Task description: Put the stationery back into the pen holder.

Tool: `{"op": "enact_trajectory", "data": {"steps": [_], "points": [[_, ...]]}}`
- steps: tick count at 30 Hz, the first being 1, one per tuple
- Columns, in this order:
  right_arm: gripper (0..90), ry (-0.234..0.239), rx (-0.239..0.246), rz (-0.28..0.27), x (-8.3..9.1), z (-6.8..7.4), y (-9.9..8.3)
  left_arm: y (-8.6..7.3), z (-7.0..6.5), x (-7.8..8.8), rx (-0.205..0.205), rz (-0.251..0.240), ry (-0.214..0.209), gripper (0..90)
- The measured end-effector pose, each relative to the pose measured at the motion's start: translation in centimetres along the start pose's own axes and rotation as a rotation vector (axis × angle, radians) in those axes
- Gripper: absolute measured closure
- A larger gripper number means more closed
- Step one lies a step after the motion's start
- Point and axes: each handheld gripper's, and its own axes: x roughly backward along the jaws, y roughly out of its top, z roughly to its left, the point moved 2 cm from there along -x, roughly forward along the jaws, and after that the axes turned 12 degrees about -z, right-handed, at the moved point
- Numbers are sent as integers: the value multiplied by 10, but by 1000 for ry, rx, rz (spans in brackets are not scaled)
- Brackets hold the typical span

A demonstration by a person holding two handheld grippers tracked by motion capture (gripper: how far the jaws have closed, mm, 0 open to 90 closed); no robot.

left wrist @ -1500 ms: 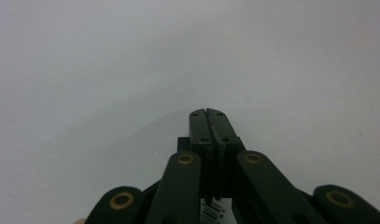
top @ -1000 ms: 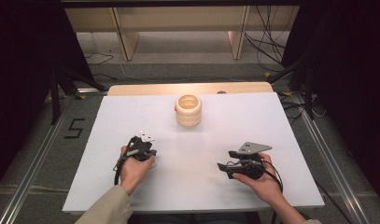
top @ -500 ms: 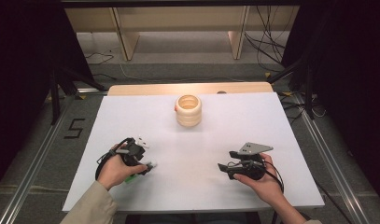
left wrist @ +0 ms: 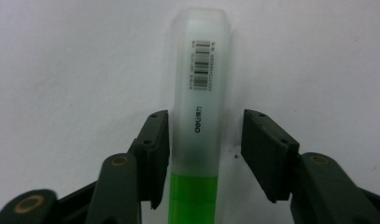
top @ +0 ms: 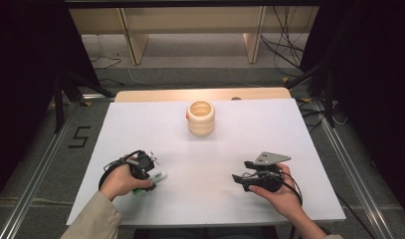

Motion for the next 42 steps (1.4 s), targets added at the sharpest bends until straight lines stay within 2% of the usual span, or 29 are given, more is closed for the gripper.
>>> {"op": "enact_trajectory", "data": {"steps": [4,7,15,20,23,26,28,31,35,37,42], "points": [[310,0,0,0,0,0,0,-1,1,0,5,13,-3,558],[309,0,1,0,0,0,0,-2,2,-1,-13,32,-1,582],[307,1,3,-3,0,0,0,-1,1,-1,-12,40,-1,656],[307,1,4,-6,0,0,0,-1,1,-1,-19,42,-1,662],[305,9,4,-7,1,0,1,0,-1,0,-40,46,0,663],[294,29,13,-13,2,0,2,5,-6,1,-80,36,-22,663],[288,45,25,-20,3,-1,4,10,-12,2,-93,10,-33,663],[278,81,40,-26,2,2,5,18,-22,1,-153,-8,-66,663],[270,153,90,-12,0,10,5,29,-37,-4,-227,-19,-129,663],[270,189,116,-10,-3,14,6,36,-44,-6,-270,-9,-152,663],[269,275,167,22,-12,26,5,53,-60,-10,-334,-13,-199,663]]}}
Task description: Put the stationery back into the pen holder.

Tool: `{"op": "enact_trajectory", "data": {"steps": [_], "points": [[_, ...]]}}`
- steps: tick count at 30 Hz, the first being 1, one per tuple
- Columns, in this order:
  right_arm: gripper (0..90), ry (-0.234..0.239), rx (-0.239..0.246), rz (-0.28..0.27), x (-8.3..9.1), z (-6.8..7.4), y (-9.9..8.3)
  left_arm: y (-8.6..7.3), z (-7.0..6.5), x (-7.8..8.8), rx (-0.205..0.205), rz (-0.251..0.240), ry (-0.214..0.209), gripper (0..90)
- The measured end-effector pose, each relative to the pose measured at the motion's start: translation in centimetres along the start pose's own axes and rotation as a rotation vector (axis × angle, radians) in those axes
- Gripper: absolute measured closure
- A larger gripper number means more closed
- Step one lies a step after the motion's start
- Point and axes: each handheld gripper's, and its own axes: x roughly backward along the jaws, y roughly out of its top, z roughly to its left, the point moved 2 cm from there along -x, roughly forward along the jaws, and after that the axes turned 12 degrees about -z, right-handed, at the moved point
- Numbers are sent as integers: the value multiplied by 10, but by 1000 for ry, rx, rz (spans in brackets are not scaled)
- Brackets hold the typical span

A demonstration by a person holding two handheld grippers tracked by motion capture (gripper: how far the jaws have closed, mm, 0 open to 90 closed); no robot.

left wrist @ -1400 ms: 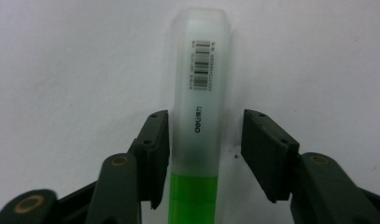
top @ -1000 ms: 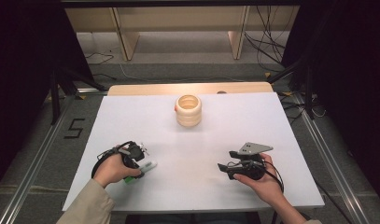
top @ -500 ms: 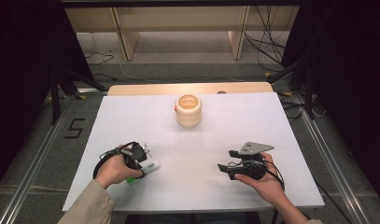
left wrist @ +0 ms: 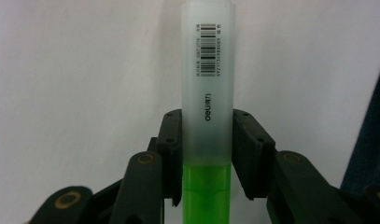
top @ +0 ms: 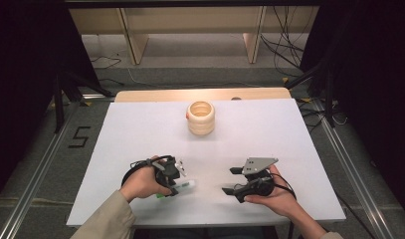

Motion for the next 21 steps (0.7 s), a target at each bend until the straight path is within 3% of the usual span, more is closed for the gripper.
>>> {"op": "enact_trajectory", "data": {"steps": [10,15,21], "points": [[306,117,65,69,-28,10,4,41,-14,-14,-96,-10,-72,662],[346,167,86,85,-37,14,5,50,-19,-18,-134,6,-85,662],[391,197,99,114,-44,16,4,53,-22,-20,-142,4,-92,663]]}}
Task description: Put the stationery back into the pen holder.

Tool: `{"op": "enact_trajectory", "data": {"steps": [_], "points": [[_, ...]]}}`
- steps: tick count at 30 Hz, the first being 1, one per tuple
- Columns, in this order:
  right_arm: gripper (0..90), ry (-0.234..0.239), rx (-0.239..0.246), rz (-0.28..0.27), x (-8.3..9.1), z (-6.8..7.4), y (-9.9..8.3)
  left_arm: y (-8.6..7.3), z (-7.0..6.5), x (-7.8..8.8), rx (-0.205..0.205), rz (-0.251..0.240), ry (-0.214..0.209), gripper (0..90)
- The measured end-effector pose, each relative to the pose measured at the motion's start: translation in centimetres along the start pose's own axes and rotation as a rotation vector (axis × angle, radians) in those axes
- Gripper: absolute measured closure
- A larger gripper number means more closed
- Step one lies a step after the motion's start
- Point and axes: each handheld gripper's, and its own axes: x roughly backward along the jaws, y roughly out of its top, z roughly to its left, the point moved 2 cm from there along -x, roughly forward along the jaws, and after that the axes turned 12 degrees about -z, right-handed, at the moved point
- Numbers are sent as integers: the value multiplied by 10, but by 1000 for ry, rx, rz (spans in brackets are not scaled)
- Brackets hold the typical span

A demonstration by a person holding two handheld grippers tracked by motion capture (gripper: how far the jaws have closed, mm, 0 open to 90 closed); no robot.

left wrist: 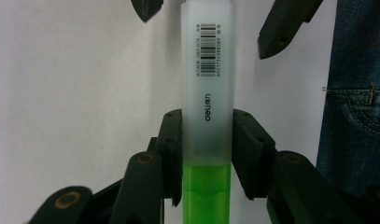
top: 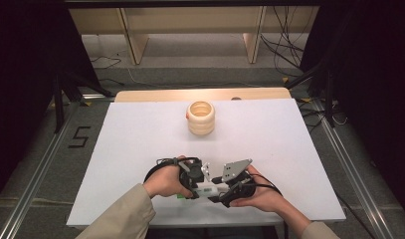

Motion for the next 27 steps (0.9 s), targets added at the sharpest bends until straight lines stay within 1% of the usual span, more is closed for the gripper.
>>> {"op": "enact_trajectory", "data": {"steps": [3,4,5,7,9,11,15,17,19,20,22,24,26,27], "points": [[417,11,11,9,-2,0,0,1,0,1,-6,-3,0,662],[429,12,10,6,-3,1,0,1,0,1,-5,-6,0,662],[439,13,19,4,-4,0,1,1,0,1,-6,-7,-1,662],[460,21,19,11,-4,1,1,2,-1,1,-9,-11,-3,662],[478,23,31,8,-5,0,1,2,-1,1,-14,-16,-5,662],[496,31,28,17,-5,1,0,3,-2,1,-16,-20,-6,662],[568,35,37,8,-5,2,1,4,-2,1,-33,-19,-9,662],[597,39,40,13,-4,1,1,4,-3,1,-34,-30,-13,662],[605,48,43,14,-4,1,1,4,-4,1,-39,-32,-11,662],[610,50,43,17,-3,1,1,4,-4,2,-51,-25,-17,661],[627,64,57,18,-3,1,1,4,-5,2,-59,-31,-20,659],[652,81,61,32,-2,3,1,4,-4,2,-61,-42,-12,643],[658,70,73,34,-1,4,3,3,-3,4,-55,-67,-6,633],[659,61,80,32,-1,4,4,3,-2,6,-59,-70,-6,628]]}}
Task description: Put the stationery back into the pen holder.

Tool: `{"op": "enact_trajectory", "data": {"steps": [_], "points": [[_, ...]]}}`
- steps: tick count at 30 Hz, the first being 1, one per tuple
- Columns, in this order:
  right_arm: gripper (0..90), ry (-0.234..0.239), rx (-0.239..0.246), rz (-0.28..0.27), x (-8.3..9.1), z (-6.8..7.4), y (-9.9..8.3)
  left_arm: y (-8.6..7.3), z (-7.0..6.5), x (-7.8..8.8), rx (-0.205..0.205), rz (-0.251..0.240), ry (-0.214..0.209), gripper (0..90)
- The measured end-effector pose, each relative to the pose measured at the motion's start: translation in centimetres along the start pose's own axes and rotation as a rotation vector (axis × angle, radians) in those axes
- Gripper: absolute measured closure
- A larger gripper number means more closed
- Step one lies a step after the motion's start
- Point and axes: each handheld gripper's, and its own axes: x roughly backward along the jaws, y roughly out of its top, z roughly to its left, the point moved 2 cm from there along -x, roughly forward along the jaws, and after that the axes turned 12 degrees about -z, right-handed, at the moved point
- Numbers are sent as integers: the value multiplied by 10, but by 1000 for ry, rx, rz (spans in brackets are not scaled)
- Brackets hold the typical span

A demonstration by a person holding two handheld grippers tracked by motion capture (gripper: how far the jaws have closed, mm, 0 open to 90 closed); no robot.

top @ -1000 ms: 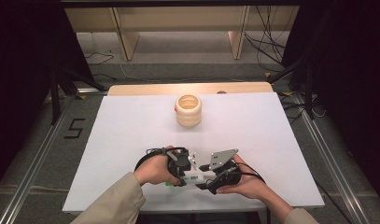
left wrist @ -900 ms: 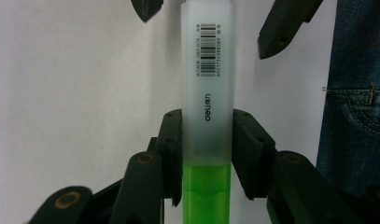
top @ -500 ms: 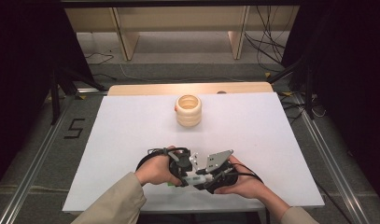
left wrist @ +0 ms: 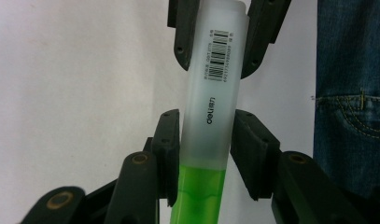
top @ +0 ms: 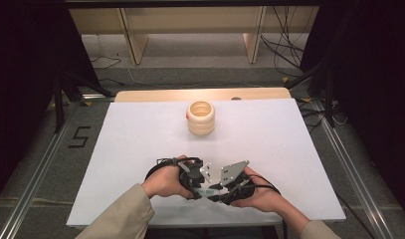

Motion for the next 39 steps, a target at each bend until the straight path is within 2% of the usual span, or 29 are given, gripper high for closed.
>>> {"op": "enact_trajectory", "data": {"steps": [3,7,8,10,13,14,17,19,21,23,30,33,39], "points": [[661,-17,-18,-2,4,0,2,-1,2,5,30,-71,45,603],[661,-90,-41,9,8,-5,0,-8,10,21,138,-187,171,466],[661,-112,-48,-1,9,-7,0,-11,13,25,183,-226,206,413],[661,-163,-62,-25,14,-10,1,-17,16,33,226,-301,275,343],[661,-246,-88,-69,23,-15,2,-30,21,41,346,-370,364,259],[661,-268,-96,-82,26,-17,2,-34,23,42,394,-409,389,240],[661,-339,-109,-126,33,-21,4,-45,27,44,520,-498,426,226],[661,-373,-123,-148,35,-21,5,-49,29,41,585,-549,435,229],[661,-403,-120,-168,36,-22,6,-50,30,36,658,-611,418,234],[661,-413,-126,-179,35,-22,6,-49,32,31,700,-642,400,239],[661,-421,-128,-193,34,-22,7,-38,33,19,782,-728,350,248],[660,-423,-128,-204,34,-22,7,-33,33,16,791,-751,335,252],[660,-438,-126,-219,35,-22,8,-28,35,12,819,-787,341,288]]}}
